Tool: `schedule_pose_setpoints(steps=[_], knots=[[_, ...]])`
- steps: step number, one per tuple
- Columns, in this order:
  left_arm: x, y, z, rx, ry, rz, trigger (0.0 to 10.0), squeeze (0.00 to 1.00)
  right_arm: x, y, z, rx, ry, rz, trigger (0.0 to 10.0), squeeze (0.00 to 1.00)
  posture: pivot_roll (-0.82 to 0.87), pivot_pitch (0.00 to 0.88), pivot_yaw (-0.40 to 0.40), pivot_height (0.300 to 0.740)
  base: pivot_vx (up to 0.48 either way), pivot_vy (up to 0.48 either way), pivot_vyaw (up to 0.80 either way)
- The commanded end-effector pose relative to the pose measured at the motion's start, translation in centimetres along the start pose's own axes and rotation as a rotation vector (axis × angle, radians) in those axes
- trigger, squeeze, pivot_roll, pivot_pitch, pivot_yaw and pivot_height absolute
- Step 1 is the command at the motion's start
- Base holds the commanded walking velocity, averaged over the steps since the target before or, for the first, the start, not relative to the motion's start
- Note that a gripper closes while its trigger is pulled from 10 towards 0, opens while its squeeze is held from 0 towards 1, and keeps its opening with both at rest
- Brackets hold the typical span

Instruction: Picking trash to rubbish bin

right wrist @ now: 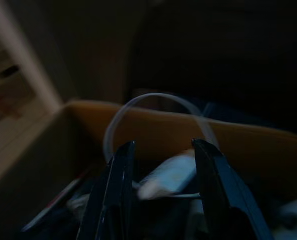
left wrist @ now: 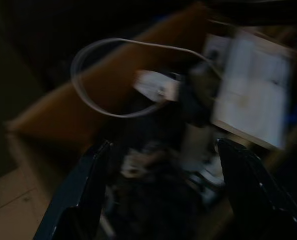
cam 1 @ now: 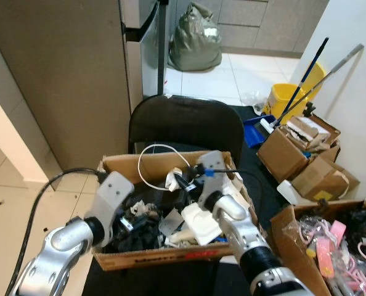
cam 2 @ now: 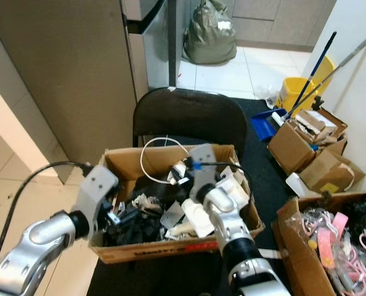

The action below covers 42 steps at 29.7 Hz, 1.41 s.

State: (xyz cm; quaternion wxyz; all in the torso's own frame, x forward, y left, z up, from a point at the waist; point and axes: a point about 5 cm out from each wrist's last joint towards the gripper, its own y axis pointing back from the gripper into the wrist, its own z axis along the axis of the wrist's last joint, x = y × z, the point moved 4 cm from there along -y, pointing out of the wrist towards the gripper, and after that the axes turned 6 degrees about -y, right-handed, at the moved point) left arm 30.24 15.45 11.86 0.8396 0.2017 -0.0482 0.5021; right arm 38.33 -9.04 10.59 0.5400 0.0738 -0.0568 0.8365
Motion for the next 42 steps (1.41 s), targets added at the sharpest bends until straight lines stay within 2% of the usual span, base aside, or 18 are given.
schedule_pose_setpoints(steps=[1, 3, 5, 7, 8, 9, 12, 15, 21, 22, 24, 28, 31, 42], knots=[[1.0, -0.4, -0.6, 0.016, 0.038, 0.103, 10.0, 0.00, -1.3, 0.7, -0.3, -0.016, -0.017, -0.078, 10.0, 0.00, 0.05, 0.131, -0.035, 0.740, 0.000, 0.000, 0.00], [2.4, -1.0, -2.2, 0.081, 0.082, 0.280, 10.0, 0.00, -3.5, 2.4, -0.8, -0.042, -0.013, -0.228, 10.0, 0.00, 0.03, 0.132, -0.028, 0.740, 0.000, 0.000, 0.00], [2.3, -1.1, -2.4, 0.085, 0.076, 0.283, 10.0, 0.00, -3.9, 2.7, -0.9, -0.043, -0.014, -0.257, 10.0, 0.00, 0.02, 0.133, -0.026, 0.740, 0.000, 0.000, 0.00], [1.4, -1.5, -1.3, 0.033, 0.101, 0.252, 10.0, 0.00, -4.9, 4.3, -1.9, -0.040, -0.050, -0.333, 10.0, 0.00, 0.02, 0.136, -0.021, 0.740, 0.000, 0.000, -0.27], [1.4, -1.5, -1.3, 0.033, 0.101, 0.252, 10.0, 0.00, -4.9, 4.3, -1.9, -0.040, -0.050, -0.333, 10.0, 0.00, 0.02, 0.136, -0.021, 0.740, 0.000, 0.000, -0.54], [1.1, -1.7, -0.7, 0.015, 0.081, 0.253, 10.0, 0.00, -5.3, 5.4, -2.6, -0.036, -0.070, -0.372, 10.0, 0.00, 0.02, 0.134, -0.017, 0.740, 0.000, 0.000, -0.80], [1.1, -2.0, -0.3, 0.000, 0.006, 0.269, 10.0, 0.00, -5.5, 6.5, -3.2, -0.031, -0.059, -0.403, 10.0, 0.00, 0.01, 0.135, -0.013, 0.740, 0.000, 0.000, -0.80], [1.6, -2.2, 0.3, -0.036, 0.004, 0.302, 10.0, 0.00, -5.6, 7.5, -3.4, -0.042, -0.067, -0.436, 10.0, 0.00, 0.01, 0.134, -0.009, 0.740, 0.000, 0.000, -0.80], [3.0, -2.1, 0.8, -0.062, 0.003, 0.381, 10.0, 0.00, -5.9, 8.3, -3.0, -0.075, -0.072, -0.480, 10.0, 0.00, 0.02, 0.136, -0.004, 0.740, 0.000, 0.000, -0.80], [3.8, -2.0, 0.9, -0.067, 0.029, 0.433, 10.0, 0.00, -6.1, 8.4, -2.8, -0.084, -0.075, -0.491, 10.0, 0.00, 0.02, 0.136, -0.004, 0.740, 0.000, 0.000, -0.80], [4.1, -2.0, 1.1, -0.079, 0.064, 0.446, 10.0, 0.00, -6.2, 8.3, -2.5, -0.090, -0.076, -0.493, 10.0, 0.00, 0.01, 0.136, -0.001, 0.740, 0.000, 0.000, -0.80], [3.4, -2.6, 1.5, -0.091, 0.032, 0.392, 10.0, 0.00, -6.1, 8.1, -2.1, -0.095, -0.065, -0.489, 10.0, 0.00, 0.01, 0.131, 0.001, 0.740, 0.000, 0.000, -0.80], [3.2, -2.6, 1.8, -0.115, 0.028, 0.391, 10.0, 0.00, -5.9, 8.1, -2.0, -0.093, -0.057, -0.487, 10.0, 0.00, 0.01, 0.128, 0.002, 0.740, 0.000, 0.000, -0.80], [3.1, -2.8, 0.9, -0.072, 0.037, 0.397, 10.0, 0.00, -6.0, 8.5, -2.5, -0.063, -0.074, -0.508, 10.0, 0.00, 0.01, 0.133, 0.000, 0.740, 0.000, 0.000, -0.80]])
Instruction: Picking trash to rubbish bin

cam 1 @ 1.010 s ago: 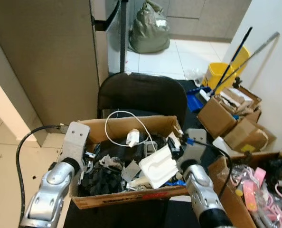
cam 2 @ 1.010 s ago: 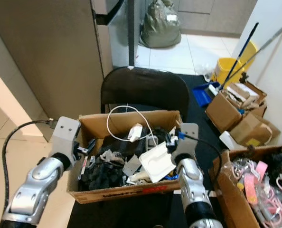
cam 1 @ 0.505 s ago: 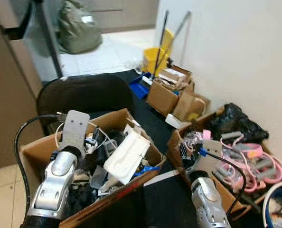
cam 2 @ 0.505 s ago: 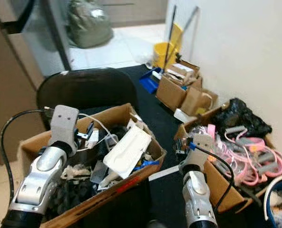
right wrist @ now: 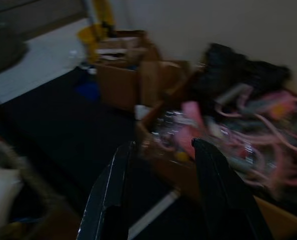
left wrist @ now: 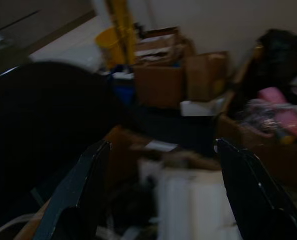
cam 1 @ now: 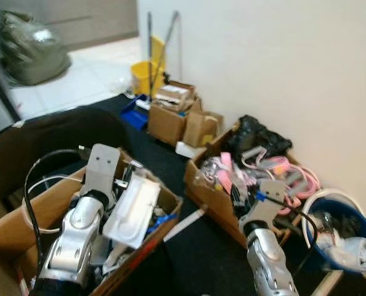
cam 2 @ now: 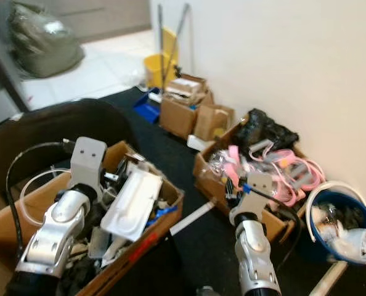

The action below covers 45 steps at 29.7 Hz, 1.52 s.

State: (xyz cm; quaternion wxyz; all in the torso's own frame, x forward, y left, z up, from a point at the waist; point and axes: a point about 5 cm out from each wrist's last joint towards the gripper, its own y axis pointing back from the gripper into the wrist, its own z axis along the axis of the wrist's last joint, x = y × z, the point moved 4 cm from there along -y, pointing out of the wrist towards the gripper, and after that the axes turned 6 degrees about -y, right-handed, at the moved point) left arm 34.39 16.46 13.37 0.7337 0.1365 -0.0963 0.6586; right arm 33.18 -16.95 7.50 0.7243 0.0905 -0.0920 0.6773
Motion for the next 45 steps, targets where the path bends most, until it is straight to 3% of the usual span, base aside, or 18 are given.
schedule_pose_setpoints(steps=[1, 17, 45], knots=[[-0.2, 0.0, -0.6, 0.026, -0.006, -0.002, 10.0, 0.00, -0.5, 0.3, -0.4, 0.024, 0.004, -0.024, 10.0, 0.00, 0.01, 0.133, 0.000, 0.740, 0.000, 0.000, -0.80], [-0.4, -0.1, -0.7, 0.028, -0.006, 0.002, 10.0, 0.00, -0.6, 0.4, -0.7, 0.050, 0.057, -0.033, 10.0, 0.00, 0.00, 0.139, -0.005, 0.740, 0.000, 0.000, -0.80], [-0.3, -0.9, 0.0, 0.005, -0.035, -0.041, 10.0, 0.00, -1.2, 1.1, -1.2, 0.044, 0.034, -0.104, 10.0, 0.00, 0.01, 0.131, 0.050, 0.740, 0.000, 0.000, -0.80]])
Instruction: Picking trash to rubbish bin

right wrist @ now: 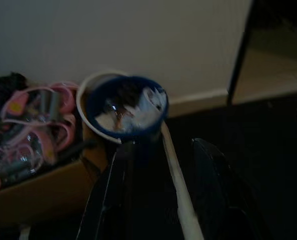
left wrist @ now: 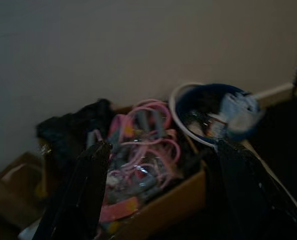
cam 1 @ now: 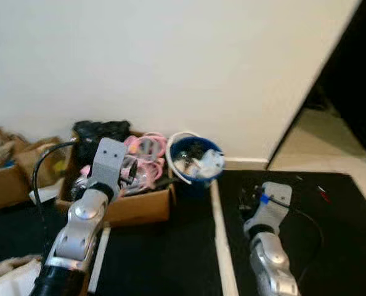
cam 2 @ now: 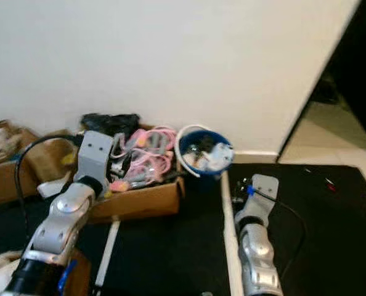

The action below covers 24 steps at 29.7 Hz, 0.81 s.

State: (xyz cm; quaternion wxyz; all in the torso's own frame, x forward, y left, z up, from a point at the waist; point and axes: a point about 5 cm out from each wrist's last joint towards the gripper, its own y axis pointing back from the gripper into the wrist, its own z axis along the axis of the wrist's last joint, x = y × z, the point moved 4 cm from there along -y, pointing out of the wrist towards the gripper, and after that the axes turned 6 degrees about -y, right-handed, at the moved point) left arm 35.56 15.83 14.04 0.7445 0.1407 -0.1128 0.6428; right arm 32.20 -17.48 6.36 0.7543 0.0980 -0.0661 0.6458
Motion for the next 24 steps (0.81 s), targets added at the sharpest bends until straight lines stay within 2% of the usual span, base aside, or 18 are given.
schedule_pose_setpoints(steps=[1, 24], knots=[[-0.09, 0.30, -0.89, 0.027, -0.003, -0.007, 10.0, 0.00, -0.33, 0.18, -0.24, 0.010, 0.008, -0.011, 10.0, 0.00, 0.01, 0.131, 0.050, 0.740, 0.000, 0.000, -0.80], [-0.24, 0.52, -1.40, 0.035, 0.015, 0.014, 10.0, 0.00, -0.51, -0.09, 0.03, 0.009, 0.024, -0.004, 10.0, 0.00, 0.00, 0.132, 0.039, 0.740, 0.000, 0.000, -0.80]])
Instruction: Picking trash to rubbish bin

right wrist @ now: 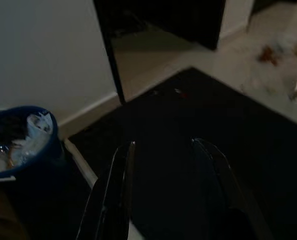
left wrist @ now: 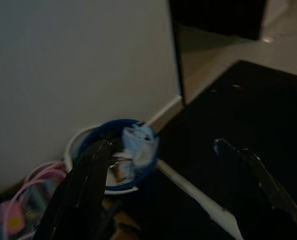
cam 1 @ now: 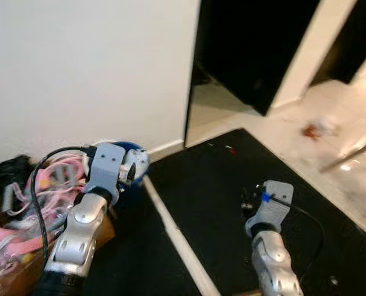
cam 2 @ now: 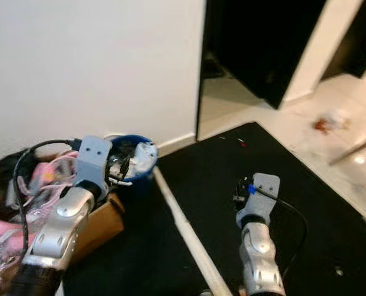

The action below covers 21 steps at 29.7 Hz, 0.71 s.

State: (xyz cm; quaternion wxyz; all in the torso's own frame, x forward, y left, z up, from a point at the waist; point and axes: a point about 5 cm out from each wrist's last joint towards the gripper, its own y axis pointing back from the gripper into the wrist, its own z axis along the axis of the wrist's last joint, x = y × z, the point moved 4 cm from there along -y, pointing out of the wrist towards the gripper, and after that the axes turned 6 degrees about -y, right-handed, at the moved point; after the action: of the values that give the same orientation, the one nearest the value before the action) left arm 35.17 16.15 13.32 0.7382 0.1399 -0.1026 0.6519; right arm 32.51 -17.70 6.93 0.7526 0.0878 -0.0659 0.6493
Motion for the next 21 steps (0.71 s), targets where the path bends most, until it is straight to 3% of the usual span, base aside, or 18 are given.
schedule_pose_setpoints(steps=[1, 21], knots=[[-0.22, 0.13, -0.61, 0.020, -0.003, -0.005, 10.0, 0.00, -0.46, 0.23, -0.58, 0.023, 0.010, -0.012, 10.0, 0.00, 0.00, 0.132, 0.039, 0.740, 0.000, 0.000, -0.80], [-0.32, 0.08, -0.53, 0.012, 0.002, -0.001, 10.0, 0.00, -0.58, 0.15, -0.53, 0.025, 0.015, -0.013, 10.0, 0.00, -0.01, 0.129, 0.033, 0.740, 0.000, 0.000, -0.80]])
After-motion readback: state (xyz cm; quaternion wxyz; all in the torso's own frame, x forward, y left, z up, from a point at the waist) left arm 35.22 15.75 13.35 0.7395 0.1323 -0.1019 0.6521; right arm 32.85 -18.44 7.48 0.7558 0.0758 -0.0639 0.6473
